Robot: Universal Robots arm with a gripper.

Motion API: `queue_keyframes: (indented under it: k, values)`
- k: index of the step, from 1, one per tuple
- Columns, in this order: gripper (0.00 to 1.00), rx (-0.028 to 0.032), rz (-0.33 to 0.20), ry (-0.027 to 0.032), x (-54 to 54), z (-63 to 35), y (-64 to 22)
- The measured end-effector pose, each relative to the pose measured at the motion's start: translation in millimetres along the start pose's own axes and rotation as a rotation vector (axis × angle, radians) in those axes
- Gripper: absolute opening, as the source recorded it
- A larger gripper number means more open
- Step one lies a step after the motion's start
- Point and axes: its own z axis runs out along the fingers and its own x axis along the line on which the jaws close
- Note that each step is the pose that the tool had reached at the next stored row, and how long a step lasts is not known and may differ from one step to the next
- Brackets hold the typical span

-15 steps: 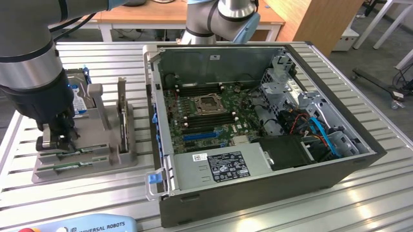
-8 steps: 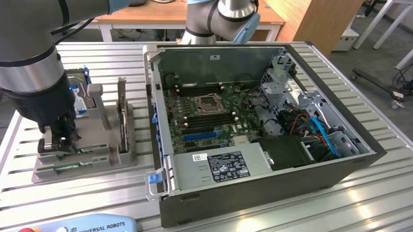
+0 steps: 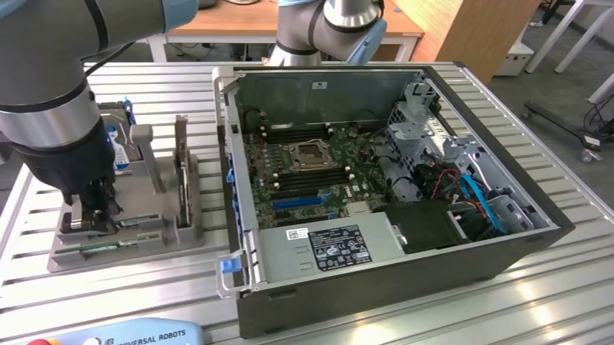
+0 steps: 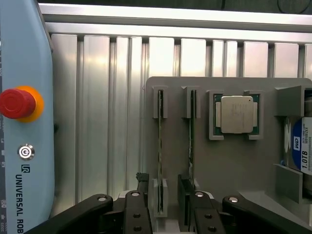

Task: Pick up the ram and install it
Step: 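Pick up the ram and move it above insertion slot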

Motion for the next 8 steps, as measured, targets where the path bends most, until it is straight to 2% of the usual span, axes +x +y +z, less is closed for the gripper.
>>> queue_keyframes:
  k: [8]
  values:
    - [0.37, 0.0, 0.0, 0.0, 0.2, 11.1, -0.4]
